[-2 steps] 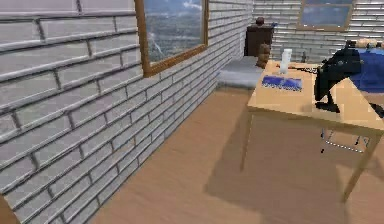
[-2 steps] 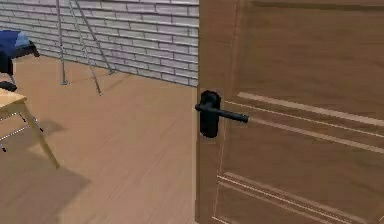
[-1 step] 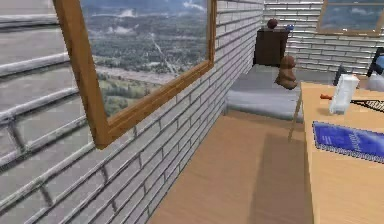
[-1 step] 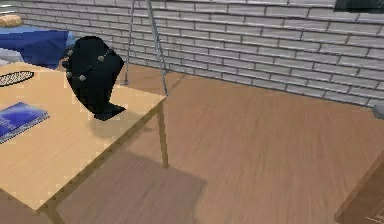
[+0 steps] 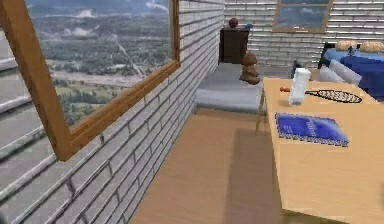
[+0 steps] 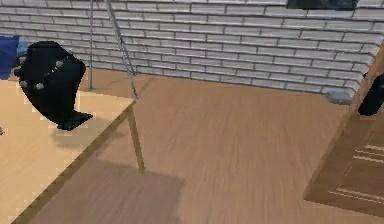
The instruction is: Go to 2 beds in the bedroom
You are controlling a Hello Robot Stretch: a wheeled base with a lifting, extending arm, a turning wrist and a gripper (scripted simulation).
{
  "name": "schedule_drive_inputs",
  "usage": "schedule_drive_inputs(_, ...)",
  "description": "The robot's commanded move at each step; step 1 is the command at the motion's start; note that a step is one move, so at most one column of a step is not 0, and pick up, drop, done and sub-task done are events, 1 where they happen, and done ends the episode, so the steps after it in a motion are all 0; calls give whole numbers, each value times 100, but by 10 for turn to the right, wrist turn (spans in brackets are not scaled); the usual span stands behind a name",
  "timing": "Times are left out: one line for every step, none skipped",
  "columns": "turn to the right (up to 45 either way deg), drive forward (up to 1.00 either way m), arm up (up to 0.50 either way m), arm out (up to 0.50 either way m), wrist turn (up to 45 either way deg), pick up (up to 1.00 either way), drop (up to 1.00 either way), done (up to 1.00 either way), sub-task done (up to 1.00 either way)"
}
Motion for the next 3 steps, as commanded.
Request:
schedule_drive_inputs(0,25,0,0,0,0,0,0,0)
schedule_drive_inputs(90,0,0,0,0,0,0,0,0)
schedule_drive_inputs(0,100,0,0,0,0,0,0,0)
